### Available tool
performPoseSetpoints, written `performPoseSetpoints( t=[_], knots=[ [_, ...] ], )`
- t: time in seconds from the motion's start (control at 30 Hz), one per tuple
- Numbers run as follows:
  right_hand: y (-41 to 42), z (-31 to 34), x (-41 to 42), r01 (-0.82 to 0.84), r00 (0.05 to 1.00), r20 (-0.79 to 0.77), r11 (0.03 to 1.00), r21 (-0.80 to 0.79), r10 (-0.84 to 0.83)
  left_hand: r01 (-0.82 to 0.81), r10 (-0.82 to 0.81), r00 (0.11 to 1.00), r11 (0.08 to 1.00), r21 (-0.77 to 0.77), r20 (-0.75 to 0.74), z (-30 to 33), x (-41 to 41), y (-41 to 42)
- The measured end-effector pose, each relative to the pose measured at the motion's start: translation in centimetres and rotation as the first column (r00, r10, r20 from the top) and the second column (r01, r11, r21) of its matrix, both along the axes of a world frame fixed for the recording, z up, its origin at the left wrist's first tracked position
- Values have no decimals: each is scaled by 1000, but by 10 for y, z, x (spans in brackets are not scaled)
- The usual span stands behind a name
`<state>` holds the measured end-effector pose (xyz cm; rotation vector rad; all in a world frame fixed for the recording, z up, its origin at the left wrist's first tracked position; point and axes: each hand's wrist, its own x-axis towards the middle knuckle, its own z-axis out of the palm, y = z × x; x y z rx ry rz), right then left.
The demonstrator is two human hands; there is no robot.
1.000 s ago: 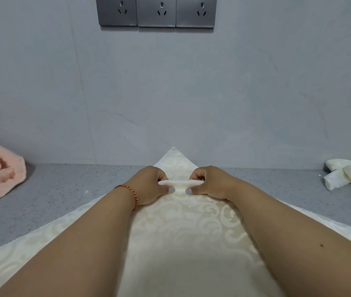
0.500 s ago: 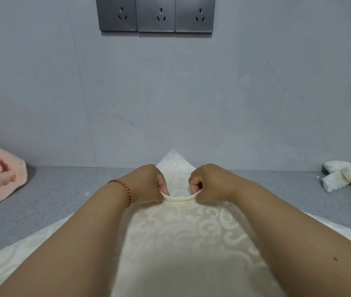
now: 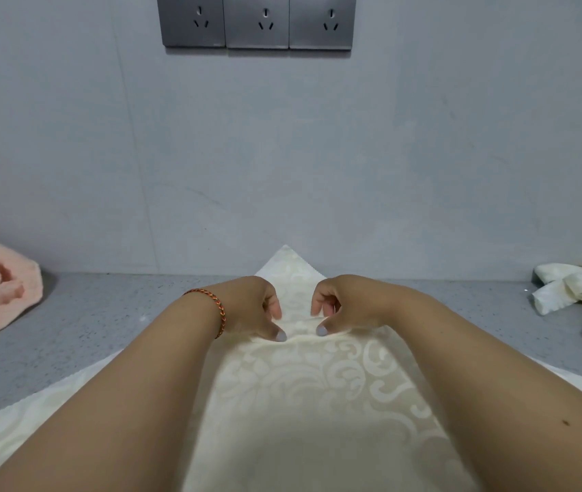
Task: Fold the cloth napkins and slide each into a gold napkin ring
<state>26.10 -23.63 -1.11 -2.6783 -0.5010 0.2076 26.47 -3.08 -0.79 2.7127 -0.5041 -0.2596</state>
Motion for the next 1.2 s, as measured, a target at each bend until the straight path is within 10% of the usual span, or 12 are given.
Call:
performPoseSetpoints(
  t=[0.87, 1.2],
  knots=[
    [20, 42, -30, -75, 985, -171, 965, -252, 32, 101, -64, 975, 981, 168, -211, 32, -17, -8],
    [24, 31, -18, -57, 986, -164, 896, -440, -17, 106, -50, 991, 863, 494, -126, 30, -14, -34]
  ],
)
